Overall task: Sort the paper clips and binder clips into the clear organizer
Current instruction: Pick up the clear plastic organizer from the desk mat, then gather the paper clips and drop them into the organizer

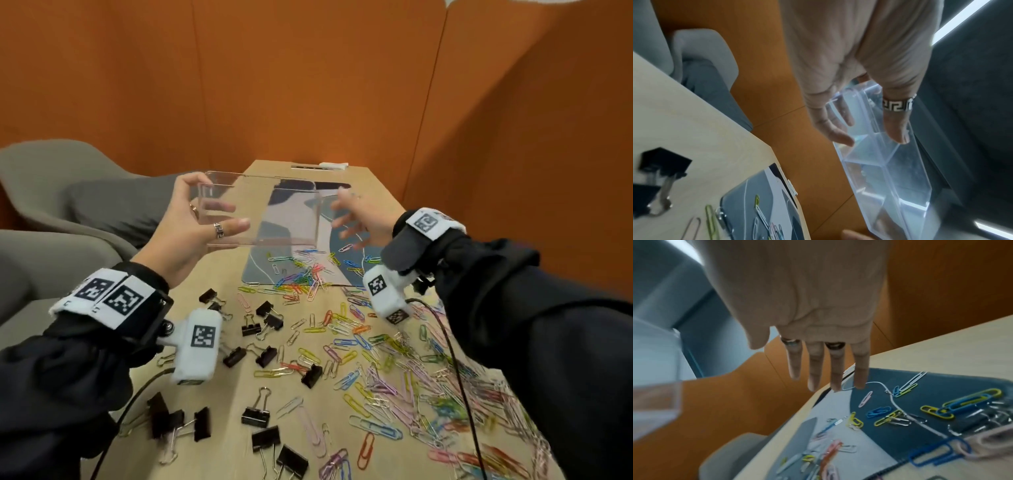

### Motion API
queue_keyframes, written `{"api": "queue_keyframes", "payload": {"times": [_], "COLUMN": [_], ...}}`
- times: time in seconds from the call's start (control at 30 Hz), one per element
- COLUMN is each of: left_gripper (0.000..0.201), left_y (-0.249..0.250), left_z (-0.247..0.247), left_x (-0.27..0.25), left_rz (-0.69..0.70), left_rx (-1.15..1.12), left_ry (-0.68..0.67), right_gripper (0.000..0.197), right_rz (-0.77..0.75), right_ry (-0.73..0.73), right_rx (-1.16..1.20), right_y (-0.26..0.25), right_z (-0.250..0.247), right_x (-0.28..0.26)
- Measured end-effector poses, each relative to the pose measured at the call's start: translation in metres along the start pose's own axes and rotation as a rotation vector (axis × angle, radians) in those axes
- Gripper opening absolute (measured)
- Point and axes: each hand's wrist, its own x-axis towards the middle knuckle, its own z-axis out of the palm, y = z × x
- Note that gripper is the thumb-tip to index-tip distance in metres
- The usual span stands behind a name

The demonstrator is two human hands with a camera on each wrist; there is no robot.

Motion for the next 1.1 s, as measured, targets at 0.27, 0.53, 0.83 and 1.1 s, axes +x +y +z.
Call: {"api": "queue_keyframes", "payload": {"times": [0.27, 0.53, 0.83, 1.1], "left_gripper": [0.058, 0.058, 0.061, 0.059], "left_y": [-0.008, -0.016, -0.028, -0.029], "left_z": [-0.021, -0.028, -0.032, -0.036], "left_x": [0.000, -0.005, -0.012, -0.013], "left_rz": [-0.008, -0.021, -0.055, -0.063], "left_rx": [0.005, -0.011, 0.005, 0.008], "left_ry": [0.086, 0.108, 0.132, 0.166], "right_gripper": [0.060, 0.051, 0.052, 0.046], "right_rz": [0.163, 0.182, 0.193, 0.164], "right_ry": [-0.152, -0.183, -0.230, -0.365], "right_rx": [-0.755, -0.939, -1.010, -1.013], "right_y": [0.029, 0.035, 0.036, 0.030], "right_z": [0.022, 0.034, 0.042, 0.030], "right_x": [0.057, 0.089, 0.096, 0.081]}}
